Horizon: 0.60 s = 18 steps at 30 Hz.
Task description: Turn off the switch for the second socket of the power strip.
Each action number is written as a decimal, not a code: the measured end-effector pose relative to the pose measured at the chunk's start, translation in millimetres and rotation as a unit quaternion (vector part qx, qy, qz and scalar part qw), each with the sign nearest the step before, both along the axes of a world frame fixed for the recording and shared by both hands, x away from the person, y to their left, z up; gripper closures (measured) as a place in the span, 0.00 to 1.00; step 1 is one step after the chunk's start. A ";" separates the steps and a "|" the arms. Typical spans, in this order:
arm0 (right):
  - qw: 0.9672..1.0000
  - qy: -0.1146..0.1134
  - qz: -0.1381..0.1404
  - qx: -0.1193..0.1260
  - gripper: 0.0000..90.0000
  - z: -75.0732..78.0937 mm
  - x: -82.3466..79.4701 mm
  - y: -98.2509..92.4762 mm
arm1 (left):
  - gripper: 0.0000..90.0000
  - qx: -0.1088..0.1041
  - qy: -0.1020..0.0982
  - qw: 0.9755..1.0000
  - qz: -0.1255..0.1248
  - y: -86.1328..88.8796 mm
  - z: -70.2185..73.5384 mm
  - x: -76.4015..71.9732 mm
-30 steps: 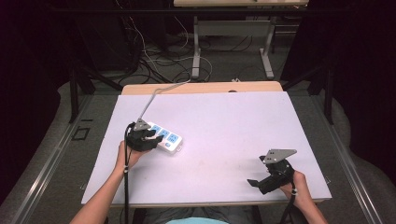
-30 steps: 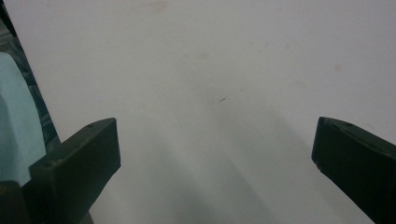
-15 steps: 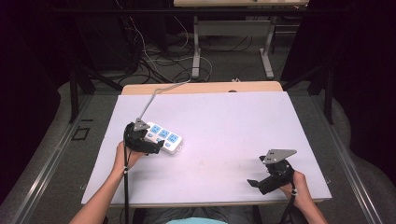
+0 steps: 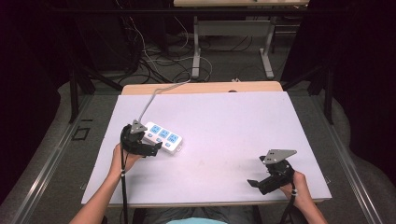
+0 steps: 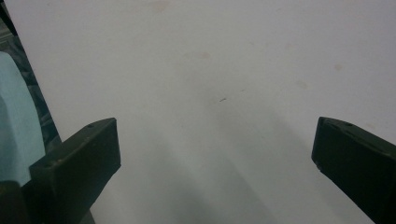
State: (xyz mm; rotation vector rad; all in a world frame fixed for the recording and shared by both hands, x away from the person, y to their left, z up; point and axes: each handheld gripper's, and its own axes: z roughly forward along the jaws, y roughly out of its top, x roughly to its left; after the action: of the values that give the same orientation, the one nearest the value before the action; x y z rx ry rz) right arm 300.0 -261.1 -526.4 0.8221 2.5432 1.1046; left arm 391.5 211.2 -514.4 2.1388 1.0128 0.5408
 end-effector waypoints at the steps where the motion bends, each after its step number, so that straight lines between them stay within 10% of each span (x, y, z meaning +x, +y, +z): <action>1: 1.000 0.002 -0.003 0.000 0.01 0.1 -0.5 0.1 | 0.00 -0.006 0.001 1.000 -0.001 0.1 0.3 -1.5; 18: 1.000 0.002 0.001 0.001 0.01 0.1 -0.3 0.4 | 0.00 -0.004 -0.011 1.000 0.000 1.8 9.3 -28.9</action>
State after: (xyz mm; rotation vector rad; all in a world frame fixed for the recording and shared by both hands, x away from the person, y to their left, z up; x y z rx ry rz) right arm 299.7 -260.7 -526.3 0.8236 2.5481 1.1068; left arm 362.6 213.0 -505.1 2.1210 1.0018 0.5598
